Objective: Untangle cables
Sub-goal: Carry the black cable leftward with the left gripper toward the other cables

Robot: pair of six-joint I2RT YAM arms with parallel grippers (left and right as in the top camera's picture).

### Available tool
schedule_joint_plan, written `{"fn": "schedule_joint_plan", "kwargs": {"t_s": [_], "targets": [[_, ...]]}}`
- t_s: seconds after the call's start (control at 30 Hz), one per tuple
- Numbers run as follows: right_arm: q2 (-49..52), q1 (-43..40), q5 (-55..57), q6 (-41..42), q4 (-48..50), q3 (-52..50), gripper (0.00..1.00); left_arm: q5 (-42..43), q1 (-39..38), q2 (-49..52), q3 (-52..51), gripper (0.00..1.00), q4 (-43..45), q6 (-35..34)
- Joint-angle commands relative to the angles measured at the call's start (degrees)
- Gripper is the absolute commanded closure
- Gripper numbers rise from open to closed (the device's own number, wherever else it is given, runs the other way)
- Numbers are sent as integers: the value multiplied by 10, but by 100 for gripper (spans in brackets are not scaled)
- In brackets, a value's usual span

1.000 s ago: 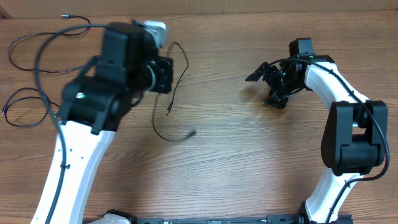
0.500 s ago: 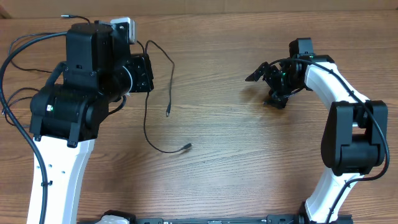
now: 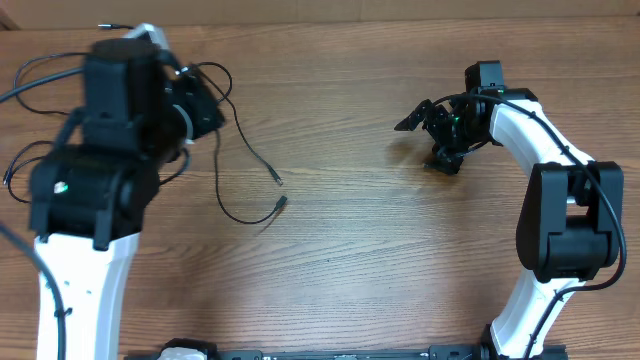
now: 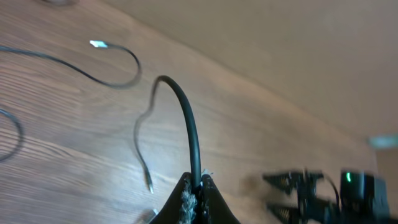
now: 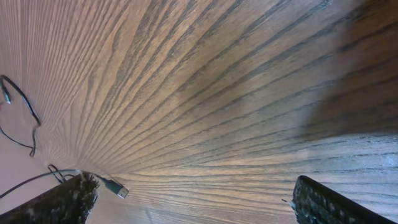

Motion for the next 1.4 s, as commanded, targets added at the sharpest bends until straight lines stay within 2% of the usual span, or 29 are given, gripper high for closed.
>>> {"fn": "schedule_joint_plan", "kwargs": {"t_s": [0.0,0.1,0.17,0.3,0.33,0.47,0.6,0.83,1.0,1.17,1.33,1.37], "targets": [[-17,0,6,-2,3,10,0,-16,52,-28,16,96,1,-9],[-17,0,6,-2,3,10,0,-7,82,-30,16,96,-15,-13],[-17,0,6,-2,3,10,0,-8,94,-30,16,96,-42,-46],[-17,0,6,-2,3,10,0,-8,96,-30,16,96,-57,-58],[-17,0,6,-2,3,10,0,-6,96,-30,16,96,-59,-54],[-17,0,6,-2,3,10,0,66,96,-30,16,96,-57,35],[-17,0,6,-2,3,10,0,186,96,-30,16,96,-59,120],[-17,0,6,-2,3,10,0,197,96,-30,16,96,-123,88],[-17,0,6,-2,3,10,0,101,96,-29,16,96,-180,25],[-17,0,6,-2,3,10,0,-40,96,-29,16,96,-244,-106],[-17,0,6,-2,3,10,0,-131,96,-28,15,96,-254,-151],[-17,0,6,-2,3,10,0,-166,96,-28,15,96,-260,-182]]}}
